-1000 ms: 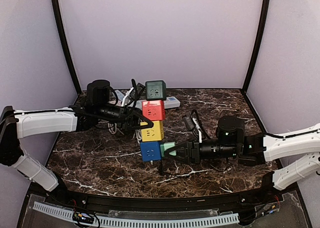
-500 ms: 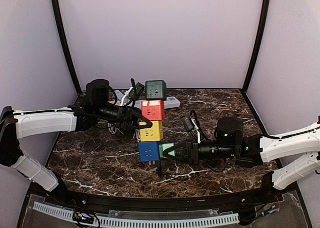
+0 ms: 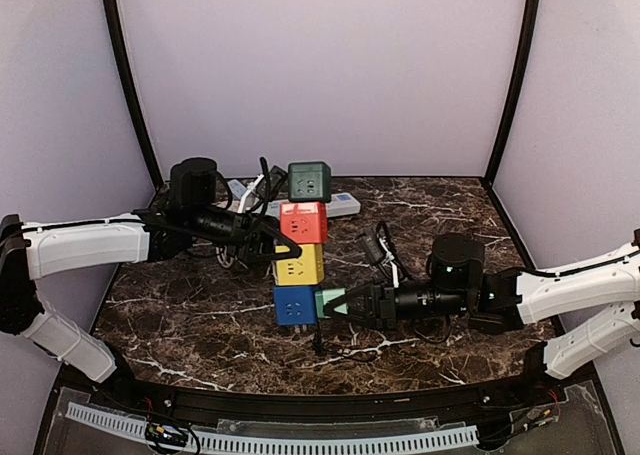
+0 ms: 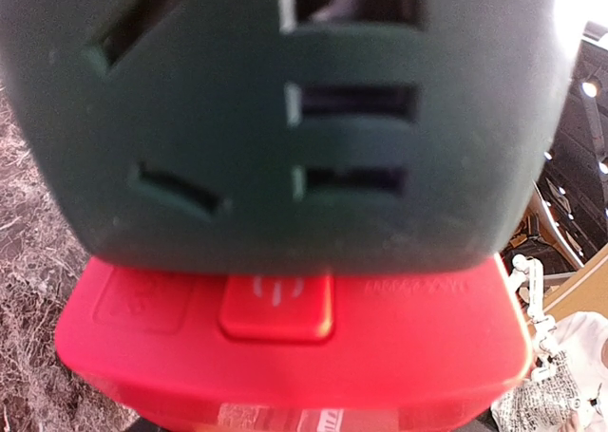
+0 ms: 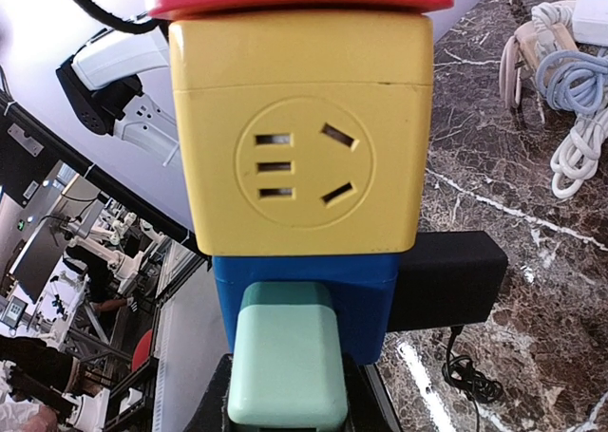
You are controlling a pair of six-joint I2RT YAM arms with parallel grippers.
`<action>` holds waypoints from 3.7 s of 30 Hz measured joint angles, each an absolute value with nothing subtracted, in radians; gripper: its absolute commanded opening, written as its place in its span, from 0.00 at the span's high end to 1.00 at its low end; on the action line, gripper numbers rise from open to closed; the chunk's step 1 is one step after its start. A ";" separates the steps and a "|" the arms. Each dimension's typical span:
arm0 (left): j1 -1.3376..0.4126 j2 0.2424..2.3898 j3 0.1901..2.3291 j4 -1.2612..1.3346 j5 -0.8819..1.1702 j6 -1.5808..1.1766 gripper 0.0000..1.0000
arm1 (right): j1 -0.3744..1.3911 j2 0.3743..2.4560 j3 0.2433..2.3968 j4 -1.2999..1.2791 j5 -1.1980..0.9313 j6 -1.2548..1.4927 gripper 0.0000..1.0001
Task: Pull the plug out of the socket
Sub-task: Remove the plug from the socket.
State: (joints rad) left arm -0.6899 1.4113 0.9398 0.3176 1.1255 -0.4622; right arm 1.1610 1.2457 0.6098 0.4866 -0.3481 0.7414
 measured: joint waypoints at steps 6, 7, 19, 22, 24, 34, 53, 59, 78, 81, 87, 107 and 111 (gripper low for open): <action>-0.690 1.397 0.942 0.274 1.098 -0.427 0.99 | 1.161 1.247 0.610 0.482 -0.339 0.741 1.00; -0.690 1.392 0.942 0.265 1.089 -0.420 0.99 | 1.161 1.247 0.610 0.481 -0.334 0.741 1.00; -0.685 1.385 0.952 0.200 1.045 -0.373 0.99 | 1.161 1.245 0.625 0.424 -0.272 0.740 1.00; -0.685 1.385 0.955 0.199 1.047 -0.373 0.99 | 1.161 1.245 0.627 0.422 -0.276 0.738 1.00; -0.683 1.385 0.958 0.197 1.052 -0.373 0.99 | 1.161 1.245 0.630 0.422 -0.288 0.733 1.00; -0.676 1.385 0.966 0.181 1.114 -0.373 0.99 | 1.156 1.269 0.679 0.380 -0.385 0.697 1.00; -0.670 1.372 0.966 0.154 1.084 -0.342 1.00 | 1.153 1.274 0.679 0.374 -0.366 0.701 1.00; -0.670 1.361 0.966 0.154 1.063 -0.337 0.99 | 1.156 1.263 0.673 0.377 -0.336 0.712 1.00; -0.668 1.355 0.966 0.153 1.095 -0.338 0.99 | 1.154 1.272 0.703 0.344 -0.397 0.683 1.00; -0.664 1.355 0.966 0.146 1.108 -0.338 0.99 | 1.151 1.285 0.718 0.335 -0.424 0.674 1.00; -0.662 1.355 0.966 0.121 1.120 -0.336 0.99 | 1.151 1.303 0.726 0.332 -0.456 0.670 1.00; -0.666 1.355 0.966 0.163 1.074 -0.328 0.99 | 1.150 1.221 0.683 0.312 -0.340 0.682 1.00; -0.666 1.355 0.966 0.167 1.074 -0.331 0.99 | 1.150 1.219 0.682 0.311 -0.339 0.682 1.00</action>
State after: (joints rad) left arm -0.6662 1.3552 0.9665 0.1669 1.0740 -0.3305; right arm 1.1500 1.2194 0.6823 0.3115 -0.3389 0.6819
